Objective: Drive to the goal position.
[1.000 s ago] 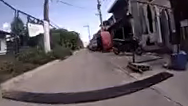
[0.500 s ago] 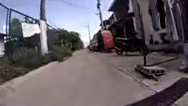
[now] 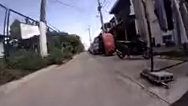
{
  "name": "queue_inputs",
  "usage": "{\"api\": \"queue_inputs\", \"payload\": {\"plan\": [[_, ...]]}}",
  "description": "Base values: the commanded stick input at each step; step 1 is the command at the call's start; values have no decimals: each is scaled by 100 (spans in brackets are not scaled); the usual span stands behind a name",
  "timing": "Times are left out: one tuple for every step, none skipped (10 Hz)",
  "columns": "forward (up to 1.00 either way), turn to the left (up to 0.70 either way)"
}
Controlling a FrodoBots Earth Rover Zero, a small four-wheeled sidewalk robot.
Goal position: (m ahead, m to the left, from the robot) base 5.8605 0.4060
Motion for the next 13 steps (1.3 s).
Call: {"api": "queue_inputs", "payload": {"plan": [[100, 2], [100, 2], [100, 2], [100, 2], [100, 2], [100, 2], [100, 2], [100, 2], [100, 2], [100, 2], [100, 2], [100, 2], [100, 2]]}}
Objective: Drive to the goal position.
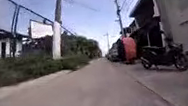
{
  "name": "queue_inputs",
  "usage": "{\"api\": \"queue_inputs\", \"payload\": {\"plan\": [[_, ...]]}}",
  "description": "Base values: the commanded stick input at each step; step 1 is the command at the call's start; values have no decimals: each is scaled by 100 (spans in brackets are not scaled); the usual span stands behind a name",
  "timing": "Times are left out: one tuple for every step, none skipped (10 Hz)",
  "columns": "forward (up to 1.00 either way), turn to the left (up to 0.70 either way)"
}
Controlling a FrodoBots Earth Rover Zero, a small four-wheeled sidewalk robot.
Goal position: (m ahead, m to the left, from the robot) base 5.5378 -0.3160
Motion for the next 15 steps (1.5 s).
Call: {"api": "queue_inputs", "payload": {"plan": [[100, 2], [100, 2], [100, 2], [100, 2], [100, -11], [100, -38], [100, -38], [100, -37], [100, 2], [100, 2], [100, 2], [100, 2], [100, 2], [100, 2], [100, 2]]}}
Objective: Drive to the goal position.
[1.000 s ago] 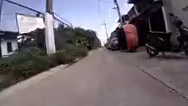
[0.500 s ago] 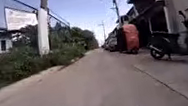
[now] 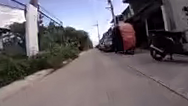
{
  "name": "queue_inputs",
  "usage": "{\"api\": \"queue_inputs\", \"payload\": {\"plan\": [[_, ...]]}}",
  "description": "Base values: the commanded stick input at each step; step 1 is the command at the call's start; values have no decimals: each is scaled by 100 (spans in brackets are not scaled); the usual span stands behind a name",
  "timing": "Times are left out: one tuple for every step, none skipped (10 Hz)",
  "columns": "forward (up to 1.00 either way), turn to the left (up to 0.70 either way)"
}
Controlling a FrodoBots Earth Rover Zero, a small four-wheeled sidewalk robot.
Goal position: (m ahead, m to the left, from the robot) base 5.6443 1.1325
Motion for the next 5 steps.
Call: {"api": "queue_inputs", "payload": {"plan": [[100, -9], [100, -31], [100, -37], [100, -35], [100, 2]]}}
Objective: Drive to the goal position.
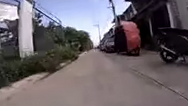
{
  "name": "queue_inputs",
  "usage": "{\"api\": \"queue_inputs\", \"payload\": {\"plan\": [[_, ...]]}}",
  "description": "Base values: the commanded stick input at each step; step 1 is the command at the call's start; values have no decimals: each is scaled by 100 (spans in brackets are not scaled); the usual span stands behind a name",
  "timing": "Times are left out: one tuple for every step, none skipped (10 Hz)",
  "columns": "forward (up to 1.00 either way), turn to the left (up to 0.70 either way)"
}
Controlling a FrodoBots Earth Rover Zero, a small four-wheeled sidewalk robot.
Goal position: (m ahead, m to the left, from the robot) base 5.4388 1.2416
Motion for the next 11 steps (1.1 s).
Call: {"api": "queue_inputs", "payload": {"plan": [[100, 2], [100, 2], [100, 2], [100, 2], [100, 2], [100, 2], [100, 2], [100, 2], [100, 2], [100, 2], [100, 2]]}}
